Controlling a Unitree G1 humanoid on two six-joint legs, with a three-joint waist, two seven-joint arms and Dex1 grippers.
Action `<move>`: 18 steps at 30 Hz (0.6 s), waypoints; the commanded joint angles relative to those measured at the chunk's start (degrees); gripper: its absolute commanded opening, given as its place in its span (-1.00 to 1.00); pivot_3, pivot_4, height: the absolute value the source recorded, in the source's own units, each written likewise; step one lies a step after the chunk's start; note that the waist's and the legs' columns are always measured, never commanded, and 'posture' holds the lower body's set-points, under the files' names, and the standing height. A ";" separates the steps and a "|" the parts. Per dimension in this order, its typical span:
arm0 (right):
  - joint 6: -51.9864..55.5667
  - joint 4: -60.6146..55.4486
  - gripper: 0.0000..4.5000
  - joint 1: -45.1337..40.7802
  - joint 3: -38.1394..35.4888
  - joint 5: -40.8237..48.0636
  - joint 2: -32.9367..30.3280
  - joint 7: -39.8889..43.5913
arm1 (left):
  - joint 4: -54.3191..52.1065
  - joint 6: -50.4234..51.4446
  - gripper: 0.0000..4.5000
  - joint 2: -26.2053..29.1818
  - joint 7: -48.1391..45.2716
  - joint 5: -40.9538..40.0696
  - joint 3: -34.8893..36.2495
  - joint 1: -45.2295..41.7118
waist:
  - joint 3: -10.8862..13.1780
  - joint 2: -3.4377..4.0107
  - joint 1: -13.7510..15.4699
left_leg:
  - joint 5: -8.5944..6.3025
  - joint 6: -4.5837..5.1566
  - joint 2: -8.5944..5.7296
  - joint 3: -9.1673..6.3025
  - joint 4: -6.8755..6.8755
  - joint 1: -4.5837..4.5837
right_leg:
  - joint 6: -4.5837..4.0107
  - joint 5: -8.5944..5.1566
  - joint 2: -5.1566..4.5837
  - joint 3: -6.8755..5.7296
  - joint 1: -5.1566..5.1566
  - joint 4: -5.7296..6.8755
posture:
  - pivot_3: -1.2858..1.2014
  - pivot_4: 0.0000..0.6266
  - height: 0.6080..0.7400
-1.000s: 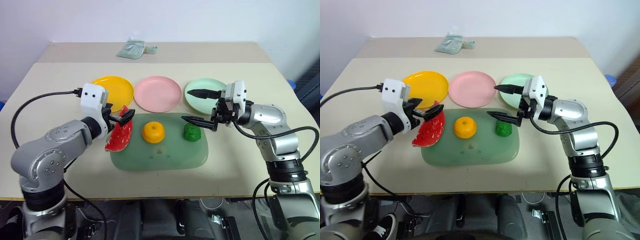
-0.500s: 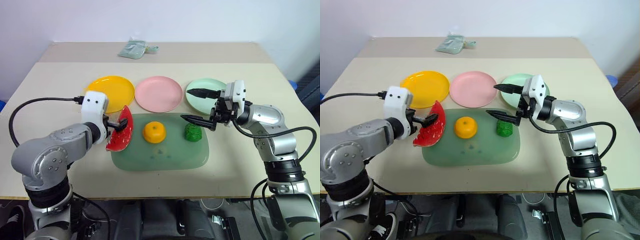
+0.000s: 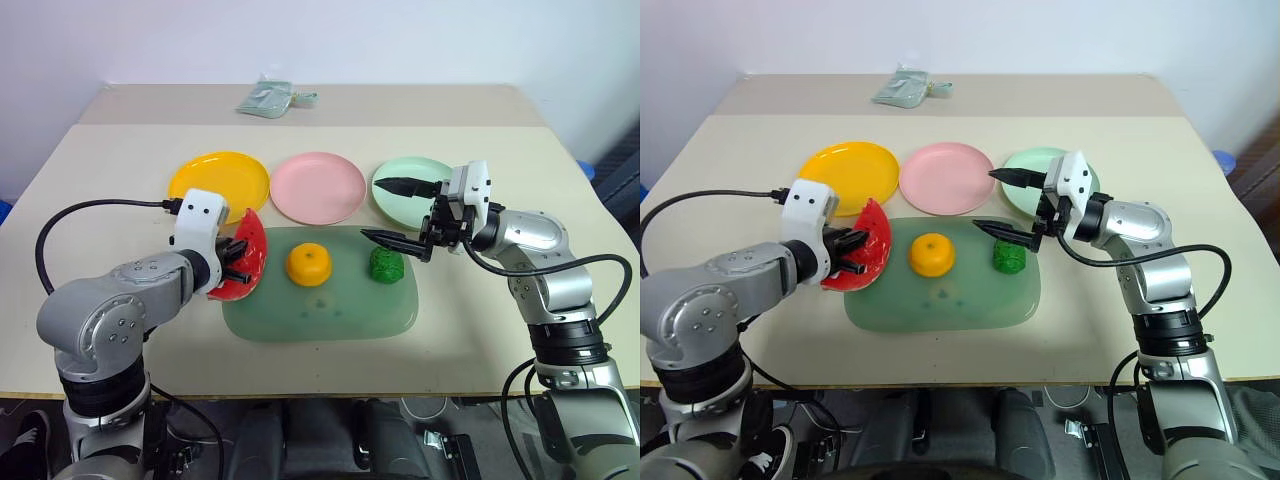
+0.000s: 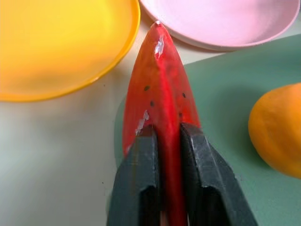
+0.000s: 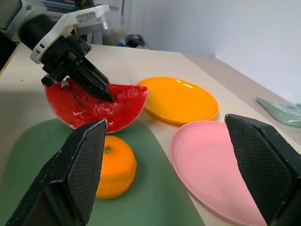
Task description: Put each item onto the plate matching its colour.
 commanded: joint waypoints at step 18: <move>-6.20 3.42 0.83 -4.17 -1.10 -5.98 2.15 -7.73 | 53.03 -59.36 -0.87 -2.26 -24.25 23.66 -19.95 -22.86 | 0.00 0.00 0.09 | 0.01 -0.02 -0.04 0.10 -0.01 -0.04 | 0.02 0.01 -0.01 -0.01 0.00 -0.11 | 0.03 -0.52 1.00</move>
